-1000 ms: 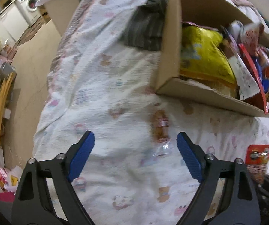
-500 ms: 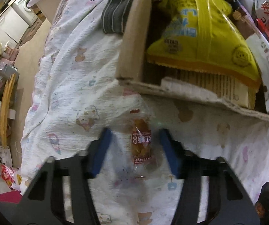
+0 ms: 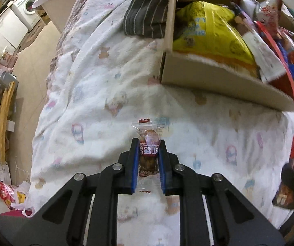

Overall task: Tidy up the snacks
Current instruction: 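Grasp the red jerky packet with the right gripper while the left gripper grasps the small clear-wrapped snack, then carry both held snacks over the box and lower them inside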

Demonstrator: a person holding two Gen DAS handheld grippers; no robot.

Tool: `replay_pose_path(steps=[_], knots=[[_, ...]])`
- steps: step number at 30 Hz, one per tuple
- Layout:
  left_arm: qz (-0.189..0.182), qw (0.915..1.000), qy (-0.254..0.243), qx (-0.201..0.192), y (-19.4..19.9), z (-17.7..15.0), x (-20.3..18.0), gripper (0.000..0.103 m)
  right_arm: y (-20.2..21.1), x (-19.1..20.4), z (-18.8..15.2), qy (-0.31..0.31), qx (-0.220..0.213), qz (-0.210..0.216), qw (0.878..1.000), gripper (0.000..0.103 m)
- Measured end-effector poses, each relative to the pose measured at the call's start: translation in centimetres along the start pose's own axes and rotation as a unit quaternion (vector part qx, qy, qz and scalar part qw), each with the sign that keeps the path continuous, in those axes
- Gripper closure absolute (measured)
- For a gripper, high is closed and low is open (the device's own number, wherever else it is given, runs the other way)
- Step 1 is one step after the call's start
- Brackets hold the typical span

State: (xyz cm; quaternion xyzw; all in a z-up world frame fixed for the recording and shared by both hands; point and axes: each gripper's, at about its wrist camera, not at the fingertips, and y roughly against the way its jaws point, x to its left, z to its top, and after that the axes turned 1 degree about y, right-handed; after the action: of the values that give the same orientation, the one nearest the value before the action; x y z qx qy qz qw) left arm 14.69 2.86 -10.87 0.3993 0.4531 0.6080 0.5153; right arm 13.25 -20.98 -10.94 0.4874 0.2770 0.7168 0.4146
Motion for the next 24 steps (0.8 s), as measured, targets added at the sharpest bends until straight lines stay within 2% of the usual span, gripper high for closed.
replay_pose_path(steps=[4,12,19,24], knots=[[-0.004,1.0,-0.002,-0.006,1.0,-2.2,0.7,0.089,0.2,0.8,-0.1,0.01,-0.002,0.002,1.0,0.091],[-0.029,0.996,-0.039,-0.076,6.9,-4.7,-0.9,0.089,2.1,1.6,0.1,0.017,-0.02,0.014,1.0,0.091],[-0.055,0.9887,-0.051,-0.13,11.5,-1.9,-0.8,0.089,6.5,1.3,2.5,0.013,-0.071,0.026,0.997,0.091],[-0.057,0.9816,-0.067,-0.169,13.8,0.7,-1.2,0.089,7.7,1.0,5.0,0.009,-0.084,0.03,0.996,0.091]])
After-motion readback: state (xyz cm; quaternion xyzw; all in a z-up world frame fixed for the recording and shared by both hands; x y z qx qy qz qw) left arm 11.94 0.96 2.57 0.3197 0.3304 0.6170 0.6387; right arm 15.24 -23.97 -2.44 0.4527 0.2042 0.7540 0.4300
